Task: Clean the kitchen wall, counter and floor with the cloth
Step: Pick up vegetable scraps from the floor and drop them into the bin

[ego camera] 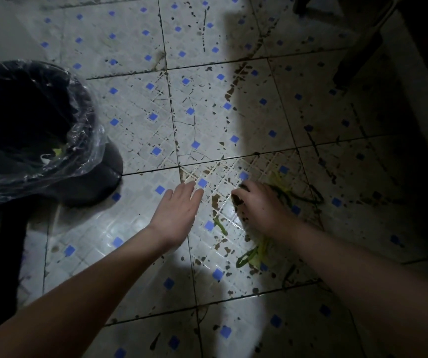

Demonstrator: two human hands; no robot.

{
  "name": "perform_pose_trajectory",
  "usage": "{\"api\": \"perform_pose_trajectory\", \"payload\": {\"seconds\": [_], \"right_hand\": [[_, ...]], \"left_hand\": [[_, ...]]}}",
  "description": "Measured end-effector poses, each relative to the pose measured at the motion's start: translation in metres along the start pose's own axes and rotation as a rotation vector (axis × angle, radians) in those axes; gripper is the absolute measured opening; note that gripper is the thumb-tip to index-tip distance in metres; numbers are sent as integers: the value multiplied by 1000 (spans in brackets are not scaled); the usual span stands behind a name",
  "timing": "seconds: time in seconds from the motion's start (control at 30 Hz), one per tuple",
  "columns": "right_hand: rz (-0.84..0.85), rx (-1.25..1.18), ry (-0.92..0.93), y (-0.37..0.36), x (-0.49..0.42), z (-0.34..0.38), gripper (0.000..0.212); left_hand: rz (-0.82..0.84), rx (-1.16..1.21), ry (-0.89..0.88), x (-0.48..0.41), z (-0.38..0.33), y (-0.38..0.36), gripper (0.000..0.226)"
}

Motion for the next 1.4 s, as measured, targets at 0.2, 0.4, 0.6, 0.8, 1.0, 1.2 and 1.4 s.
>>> {"api": "perform_pose_trajectory", "payload": {"seconds": [0.2,0.4,0.6,0.8,1.0,1.2,1.4], "right_hand": [[-23,33,56,-6,-9,3,27],[-37,38,76,-4,-9,6,35],[-35,14,80,-1,-11,0,28],[-116,-50,60,14,-4,-16,9],[-150,-48,-88,29,14,-31,24],[-139,-4,-184,35,31,-44,30],[-167,-30,-252,45,39,-42,32]], "left_hand": [[5,67,-12,2,-2,-3,52],[-36,130,-77,9,-9,-3,41],[-34,105,-147,11,-20,-2,39],[-37,78,-210,14,-32,-4,35],[-27,53,-261,17,-40,-7,32],[-3,-4,-263,18,-46,-10,38],[15,-34,-281,21,-58,-9,35]]}}
Point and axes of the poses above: each hand's wrist, its own x-axis away from the middle knuckle, its own y-axis out of the back of the hand, z = x × y, the point moved 1 cm from there along -x, towards the middle knuckle, and after that the axes turned 14 degrees about y, right-handed, at the moved point
